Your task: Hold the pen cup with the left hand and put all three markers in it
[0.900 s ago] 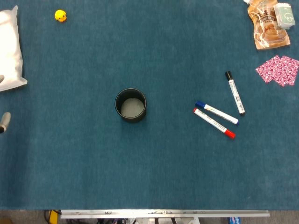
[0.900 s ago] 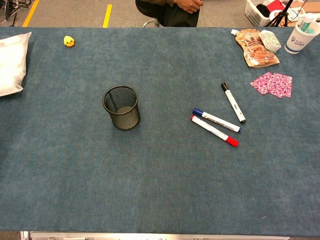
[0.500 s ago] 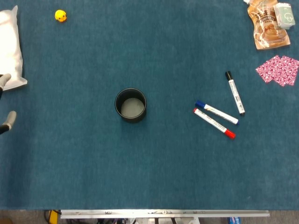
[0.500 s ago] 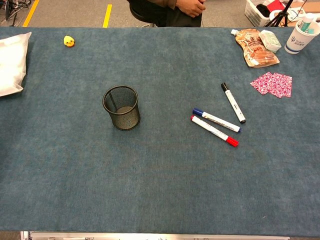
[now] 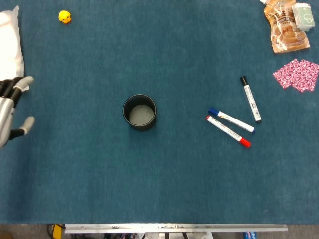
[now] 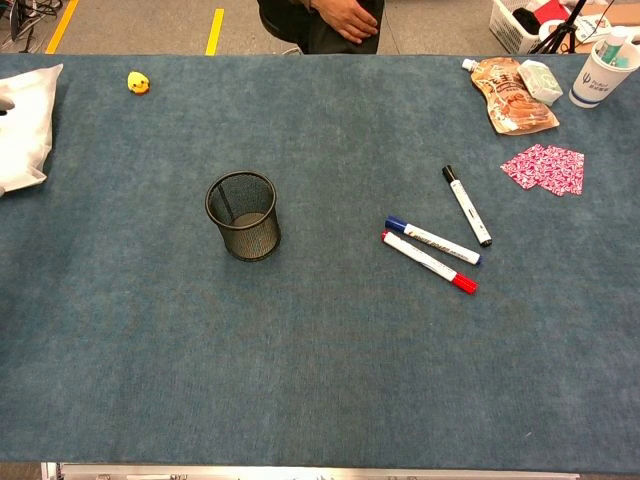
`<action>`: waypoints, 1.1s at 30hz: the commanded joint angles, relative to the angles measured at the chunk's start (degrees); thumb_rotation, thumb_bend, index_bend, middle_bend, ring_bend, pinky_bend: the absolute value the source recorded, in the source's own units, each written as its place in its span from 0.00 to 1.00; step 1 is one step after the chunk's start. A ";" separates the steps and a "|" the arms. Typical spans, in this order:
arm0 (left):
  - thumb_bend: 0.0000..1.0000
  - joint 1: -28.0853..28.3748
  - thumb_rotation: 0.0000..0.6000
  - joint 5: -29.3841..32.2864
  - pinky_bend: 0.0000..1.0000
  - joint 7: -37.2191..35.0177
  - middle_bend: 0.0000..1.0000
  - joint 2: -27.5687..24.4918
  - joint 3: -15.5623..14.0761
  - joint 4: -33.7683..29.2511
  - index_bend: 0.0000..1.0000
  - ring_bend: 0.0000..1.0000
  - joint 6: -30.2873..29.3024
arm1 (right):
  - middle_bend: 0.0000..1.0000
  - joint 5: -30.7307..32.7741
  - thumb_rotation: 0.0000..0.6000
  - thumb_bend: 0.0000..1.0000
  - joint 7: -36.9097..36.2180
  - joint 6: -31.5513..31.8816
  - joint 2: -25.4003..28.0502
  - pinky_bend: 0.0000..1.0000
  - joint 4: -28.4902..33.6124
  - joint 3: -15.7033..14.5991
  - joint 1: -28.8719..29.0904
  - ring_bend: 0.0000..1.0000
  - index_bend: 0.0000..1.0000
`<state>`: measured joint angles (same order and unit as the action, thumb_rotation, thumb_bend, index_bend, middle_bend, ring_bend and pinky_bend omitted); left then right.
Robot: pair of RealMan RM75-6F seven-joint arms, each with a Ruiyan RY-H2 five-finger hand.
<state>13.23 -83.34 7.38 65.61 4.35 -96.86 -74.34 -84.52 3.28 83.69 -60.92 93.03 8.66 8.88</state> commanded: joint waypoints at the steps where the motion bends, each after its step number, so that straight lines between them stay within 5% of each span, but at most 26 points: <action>1: 0.26 1.71 1.00 0.10 0.19 -3.23 0.20 0.85 -0.22 0.51 0.15 0.19 2.80 | 0.35 0.32 1.00 0.24 0.11 -0.65 0.18 0.24 0.13 0.32 0.61 0.27 0.35; 15: 0.20 9.10 1.00 -0.69 0.18 -16.52 0.15 6.10 -0.91 5.49 0.06 0.17 14.32 | 0.35 0.95 1.00 0.24 -0.97 -0.69 -0.06 0.24 -0.63 0.48 1.11 0.27 0.35; 25: 0.17 13.68 0.85 -2.62 0.18 -26.81 0.12 10.53 -1.87 10.10 0.05 0.16 19.77 | 0.35 1.20 1.00 0.24 -1.27 -0.02 -0.10 0.24 -0.77 0.17 0.63 0.27 0.35; 33: 0.17 16.29 0.83 -3.88 0.17 -31.62 0.11 14.39 -2.12 14.30 0.05 0.16 20.88 | 0.35 1.38 1.00 0.24 -1.59 0.35 -0.15 0.24 -0.90 -0.08 0.24 0.27 0.35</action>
<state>29.11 -86.90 -23.72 79.45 2.36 -83.13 -53.55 -83.14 1.69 84.03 -61.07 92.14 8.58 9.13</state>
